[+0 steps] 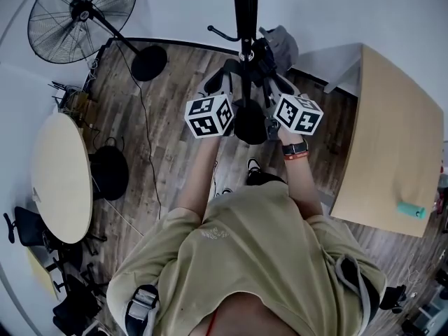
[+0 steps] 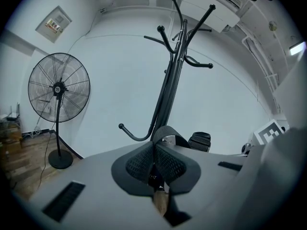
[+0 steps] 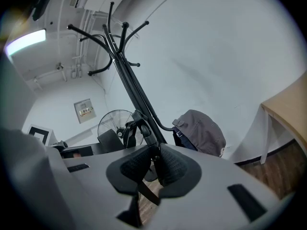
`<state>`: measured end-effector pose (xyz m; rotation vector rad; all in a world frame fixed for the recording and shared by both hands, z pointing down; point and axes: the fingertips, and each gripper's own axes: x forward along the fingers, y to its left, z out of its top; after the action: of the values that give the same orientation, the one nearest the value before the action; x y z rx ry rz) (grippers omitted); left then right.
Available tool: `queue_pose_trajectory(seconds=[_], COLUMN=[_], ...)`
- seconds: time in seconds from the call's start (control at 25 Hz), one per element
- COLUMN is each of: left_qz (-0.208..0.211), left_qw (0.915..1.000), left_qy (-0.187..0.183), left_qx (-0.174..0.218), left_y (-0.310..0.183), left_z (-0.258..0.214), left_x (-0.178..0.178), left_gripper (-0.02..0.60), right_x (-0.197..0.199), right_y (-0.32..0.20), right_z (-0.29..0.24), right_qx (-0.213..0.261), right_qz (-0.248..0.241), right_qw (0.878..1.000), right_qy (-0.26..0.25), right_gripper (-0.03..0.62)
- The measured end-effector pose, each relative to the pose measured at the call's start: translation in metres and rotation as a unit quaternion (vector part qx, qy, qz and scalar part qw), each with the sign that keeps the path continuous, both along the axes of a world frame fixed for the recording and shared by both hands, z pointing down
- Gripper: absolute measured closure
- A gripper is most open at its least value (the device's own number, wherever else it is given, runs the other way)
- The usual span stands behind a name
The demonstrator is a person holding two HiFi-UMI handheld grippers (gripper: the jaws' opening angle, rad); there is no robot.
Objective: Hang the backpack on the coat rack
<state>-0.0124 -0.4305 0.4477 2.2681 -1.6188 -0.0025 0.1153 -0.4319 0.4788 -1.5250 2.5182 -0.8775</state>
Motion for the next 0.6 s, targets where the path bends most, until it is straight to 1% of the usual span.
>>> queue_pose_trajectory(seconds=[0.32, 0.6], left_qz=[-0.006, -0.003], left_qw=[0.9998, 0.9990], left_qy=[0.000, -0.014], left_qx=[-0.019, -0.042], left_y=[-0.018, -0.023], left_z=[0.022, 0.052], left_x=[-0.001, -0.001], left_gripper=[0.556, 0.556], right_x=[0.006, 0.003], right_y=[-0.020, -0.024], right_z=[0.022, 0.050], right_qx=[-0.018, -0.040], right_qz=[0.016, 0.017], right_qw=[1.000, 0.999], right_qy=[-0.004, 0.007], right_gripper=[0.528, 0.528])
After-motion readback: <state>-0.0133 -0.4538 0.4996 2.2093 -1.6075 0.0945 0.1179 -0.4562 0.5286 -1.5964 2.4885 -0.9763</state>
